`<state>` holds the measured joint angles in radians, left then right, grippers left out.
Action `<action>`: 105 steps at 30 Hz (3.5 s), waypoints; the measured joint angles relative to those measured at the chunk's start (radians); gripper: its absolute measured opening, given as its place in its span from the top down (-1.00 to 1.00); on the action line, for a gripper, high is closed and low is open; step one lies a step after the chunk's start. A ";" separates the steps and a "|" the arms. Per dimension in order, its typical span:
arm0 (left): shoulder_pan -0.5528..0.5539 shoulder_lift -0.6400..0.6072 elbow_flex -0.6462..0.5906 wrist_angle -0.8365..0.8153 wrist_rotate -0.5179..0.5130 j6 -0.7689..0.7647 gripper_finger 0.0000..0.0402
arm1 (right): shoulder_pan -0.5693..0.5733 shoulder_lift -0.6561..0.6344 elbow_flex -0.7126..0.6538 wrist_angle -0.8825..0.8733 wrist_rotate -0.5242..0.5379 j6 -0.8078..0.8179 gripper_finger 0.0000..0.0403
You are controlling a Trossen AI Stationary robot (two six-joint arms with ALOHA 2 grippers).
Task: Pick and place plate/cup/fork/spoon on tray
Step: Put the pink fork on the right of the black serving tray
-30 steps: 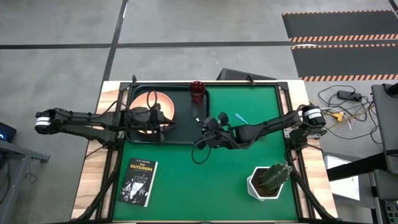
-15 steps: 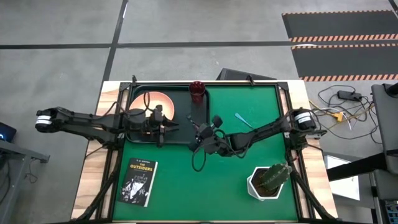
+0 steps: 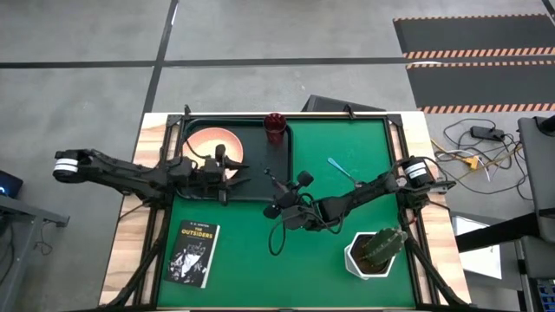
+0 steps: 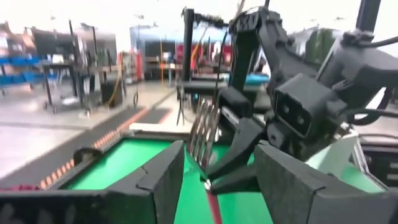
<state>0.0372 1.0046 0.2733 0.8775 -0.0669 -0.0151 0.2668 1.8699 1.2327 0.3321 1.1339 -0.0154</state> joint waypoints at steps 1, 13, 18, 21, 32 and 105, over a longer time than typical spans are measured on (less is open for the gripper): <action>0.000 0.023 -0.011 0.057 0.000 0.005 0.12 | 0.000 0.001 0.000 0.004 -0.005 -0.001 0.89; 0.000 0.303 0.016 0.333 -0.001 -0.029 0.12 | -0.001 0.001 0.007 0.123 -0.045 -0.091 0.89; 0.000 0.376 0.024 0.447 -0.016 -0.061 0.12 | -0.001 0.001 0.017 0.123 -0.045 -0.116 0.89; -0.001 0.415 0.033 0.529 -0.045 -0.106 0.15 | -0.003 0.001 0.017 0.123 -0.044 -0.116 0.89; -0.010 0.515 0.119 0.588 -0.131 -0.106 0.80 | -0.005 0.000 0.017 0.115 -0.026 -0.105 0.89; 0.448 0.525 0.376 -0.538 -0.001 -0.260 1.00 | 0.030 -1.024 -0.563 -0.244 -0.384 0.198 0.10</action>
<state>0.4854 1.5299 0.6498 0.3392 -0.0679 -0.2752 0.2966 0.8459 0.6702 0.0877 0.7501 0.1830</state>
